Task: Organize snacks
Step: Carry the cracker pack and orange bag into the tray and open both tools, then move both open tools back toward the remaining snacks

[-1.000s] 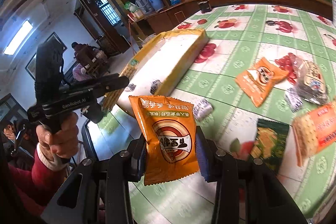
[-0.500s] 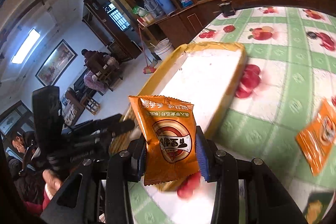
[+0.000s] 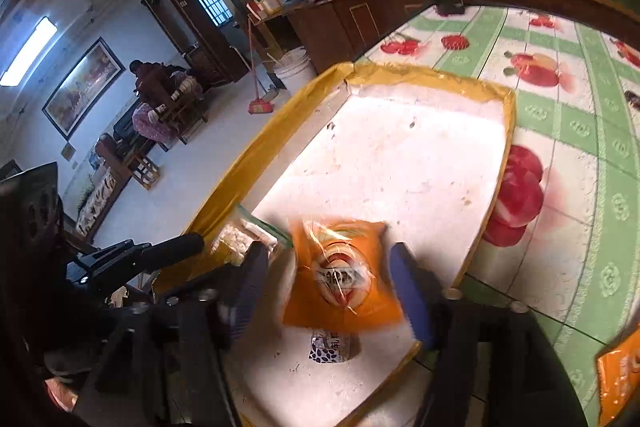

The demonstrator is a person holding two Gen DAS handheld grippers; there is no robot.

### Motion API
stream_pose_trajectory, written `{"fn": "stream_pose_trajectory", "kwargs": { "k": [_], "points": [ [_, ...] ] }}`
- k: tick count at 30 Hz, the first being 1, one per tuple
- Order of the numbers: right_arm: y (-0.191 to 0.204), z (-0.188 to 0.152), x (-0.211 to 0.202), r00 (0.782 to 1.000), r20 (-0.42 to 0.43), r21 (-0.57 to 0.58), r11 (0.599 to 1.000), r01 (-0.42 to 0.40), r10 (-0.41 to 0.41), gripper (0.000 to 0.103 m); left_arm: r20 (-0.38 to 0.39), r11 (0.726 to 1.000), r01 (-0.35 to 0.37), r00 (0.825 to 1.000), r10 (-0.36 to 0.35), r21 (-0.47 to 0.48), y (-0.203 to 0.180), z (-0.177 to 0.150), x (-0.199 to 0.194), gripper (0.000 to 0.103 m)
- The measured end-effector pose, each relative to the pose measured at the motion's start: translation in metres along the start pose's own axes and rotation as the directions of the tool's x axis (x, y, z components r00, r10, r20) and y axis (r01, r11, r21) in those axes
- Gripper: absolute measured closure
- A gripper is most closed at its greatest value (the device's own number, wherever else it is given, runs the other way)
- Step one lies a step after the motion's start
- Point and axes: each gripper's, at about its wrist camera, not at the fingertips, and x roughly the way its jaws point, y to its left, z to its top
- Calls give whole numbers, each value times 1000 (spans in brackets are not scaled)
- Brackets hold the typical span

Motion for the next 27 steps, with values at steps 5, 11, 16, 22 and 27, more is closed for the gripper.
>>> {"fn": "stream_pose_trajectory", "kwargs": {
  "k": [5,11,16,22,27],
  "points": [
    [-14,-8,-46,997,72,26,1000,14,-16,34,15,1000,19,1000,-18,-15,-2,2,-12,40],
    [-55,-43,-112,980,140,99,987,128,-141,34,34,996,81,996,-82,28,-33,-2,-29,40],
    [-92,-81,-152,965,147,205,961,185,-217,33,31,986,125,991,-129,108,-76,-10,-37,40],
    [-110,-123,-186,952,147,263,939,223,-267,32,-2,965,163,986,-166,204,-129,-26,-40,40],
    [-111,-140,-199,943,141,269,929,256,-301,32,-18,957,177,984,-178,228,-156,-38,-45,40]
  ]
}}
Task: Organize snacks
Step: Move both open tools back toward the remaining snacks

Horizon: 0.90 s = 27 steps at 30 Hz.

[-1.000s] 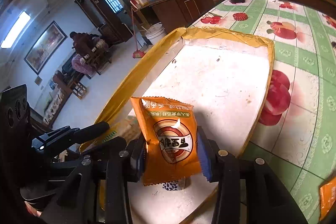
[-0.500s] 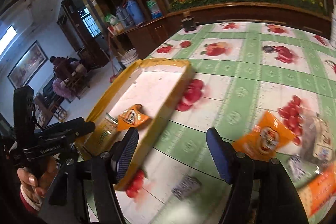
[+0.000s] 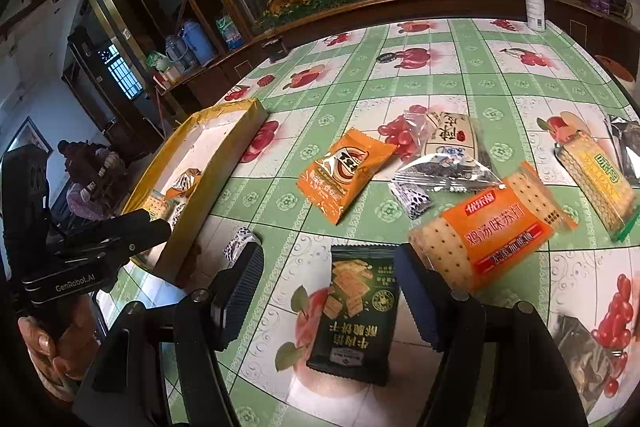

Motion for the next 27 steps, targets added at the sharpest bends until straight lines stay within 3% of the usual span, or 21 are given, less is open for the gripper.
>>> {"fn": "stream_pose_trajectory", "kwargs": {
  "k": [10,27],
  "points": [
    [10,-24,-16,995,0,-69,992,104,-104,29,12,996,-70,998,70,61,-41,-12,-3,40],
    [6,-35,1,984,-49,-70,983,168,-172,27,-3,993,-91,996,92,70,-39,-14,9,40]
  ]
}}
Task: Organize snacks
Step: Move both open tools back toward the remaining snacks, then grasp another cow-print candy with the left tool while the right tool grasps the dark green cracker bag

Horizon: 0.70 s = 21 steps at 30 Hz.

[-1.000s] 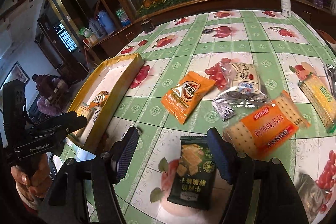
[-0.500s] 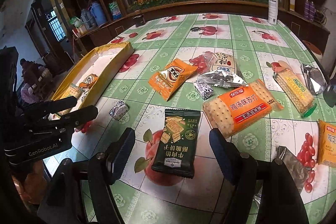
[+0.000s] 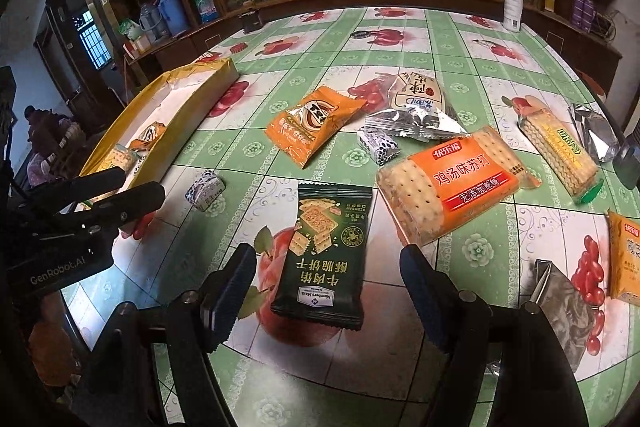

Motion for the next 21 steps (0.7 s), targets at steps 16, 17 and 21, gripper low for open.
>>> {"fn": "stream_pose_trajectory", "kwargs": {
  "k": [16,17,21],
  "points": [
    [12,9,34,995,-72,-74,995,69,-74,30,-100,999,20,995,-18,25,-3,8,56,40],
    [15,8,35,992,-72,-101,991,91,-99,36,-110,999,24,994,-21,21,-3,7,59,39],
    [17,9,34,990,-59,-140,983,119,-128,57,-96,999,47,994,-46,9,-2,8,59,48]
  ]
}}
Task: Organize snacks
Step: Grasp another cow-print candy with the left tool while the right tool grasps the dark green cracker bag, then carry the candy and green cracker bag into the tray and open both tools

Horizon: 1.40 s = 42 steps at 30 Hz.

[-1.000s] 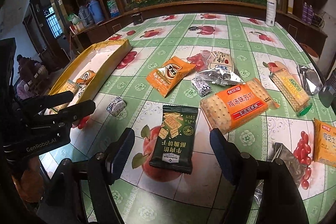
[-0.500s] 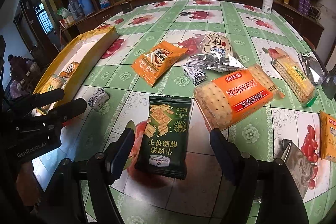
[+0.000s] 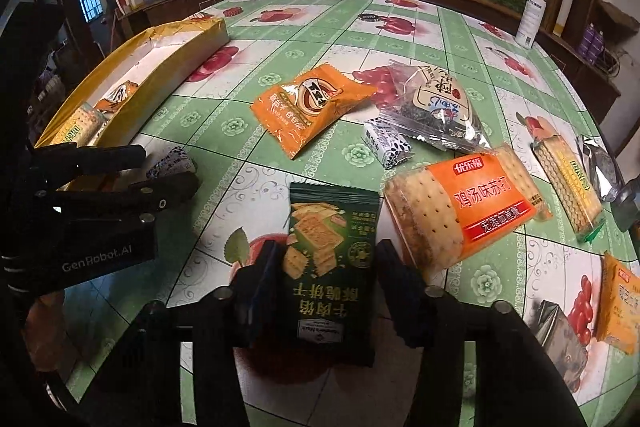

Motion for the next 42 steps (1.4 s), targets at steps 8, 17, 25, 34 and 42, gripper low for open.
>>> {"fn": "stream_pose_trajectory", "kwargs": {
  "k": [8,17,25,34,42],
  "points": [
    [-10,-1,-10,998,29,47,998,-49,47,57,9,999,8,1000,-8,38,-8,-2,-7,87],
    [-17,4,-31,987,83,107,984,-144,135,57,68,992,91,994,-86,-84,38,-4,-41,87],
    [-9,5,-40,981,103,106,979,-172,161,57,106,984,123,988,-109,-132,66,-13,-63,87],
    [12,17,-45,968,121,77,970,-232,222,57,137,980,30,991,-3,-197,101,-18,-75,87],
    [63,49,-35,930,110,10,936,-353,350,57,129,954,-24,990,65,-299,150,-31,-75,87]
  ]
}}
